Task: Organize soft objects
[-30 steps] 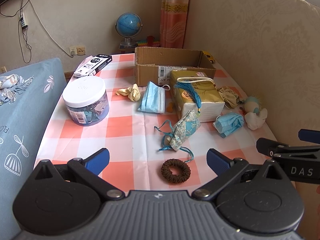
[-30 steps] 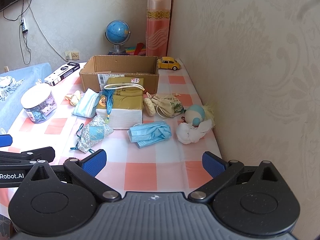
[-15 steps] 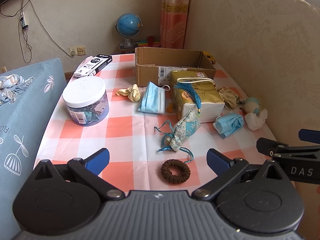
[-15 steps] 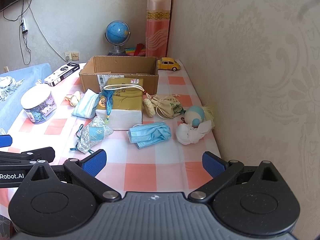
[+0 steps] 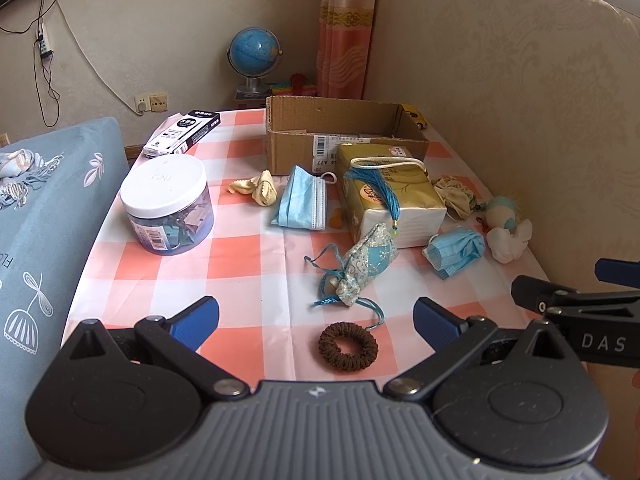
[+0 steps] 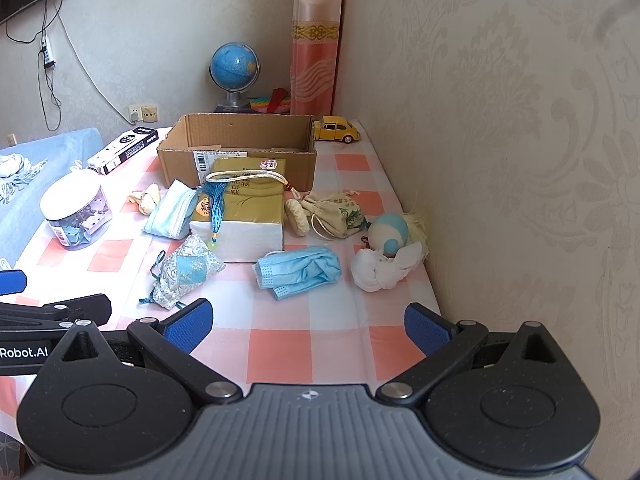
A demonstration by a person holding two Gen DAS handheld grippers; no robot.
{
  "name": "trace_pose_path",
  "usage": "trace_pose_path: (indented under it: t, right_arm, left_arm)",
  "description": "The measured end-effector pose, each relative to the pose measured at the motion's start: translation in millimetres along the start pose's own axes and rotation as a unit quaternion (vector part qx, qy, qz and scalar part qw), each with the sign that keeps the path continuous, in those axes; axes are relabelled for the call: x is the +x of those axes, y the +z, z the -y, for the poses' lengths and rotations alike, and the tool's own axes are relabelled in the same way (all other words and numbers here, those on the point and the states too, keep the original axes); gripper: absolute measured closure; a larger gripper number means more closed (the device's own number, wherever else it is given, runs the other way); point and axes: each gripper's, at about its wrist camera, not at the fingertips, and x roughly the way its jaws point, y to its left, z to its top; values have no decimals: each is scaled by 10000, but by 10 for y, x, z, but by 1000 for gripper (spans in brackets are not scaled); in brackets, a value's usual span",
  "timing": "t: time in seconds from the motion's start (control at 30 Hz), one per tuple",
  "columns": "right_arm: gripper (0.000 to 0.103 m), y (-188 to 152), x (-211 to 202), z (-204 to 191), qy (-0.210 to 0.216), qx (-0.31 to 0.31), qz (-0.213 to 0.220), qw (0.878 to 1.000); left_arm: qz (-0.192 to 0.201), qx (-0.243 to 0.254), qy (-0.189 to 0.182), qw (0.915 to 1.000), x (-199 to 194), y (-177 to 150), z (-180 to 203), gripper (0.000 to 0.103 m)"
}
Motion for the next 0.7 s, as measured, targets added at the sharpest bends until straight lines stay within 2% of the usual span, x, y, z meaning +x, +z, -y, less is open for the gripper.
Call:
trace_pose_path:
  t: [0.23,0.53,0.7]
  right_arm:
    - [0,10,25,10,-3,-22,18,10000]
    - [0,-3,147,2,77,-166,68,9998]
    - [0,-61,243,30,260,-241,153,9993]
  left_arm:
    - [138,166,-73,9997,24,25,7,0]
    - [345,613,-308,9970,132,4,3,0]
    - [220,973,-441,9940,263,-54,29,0]
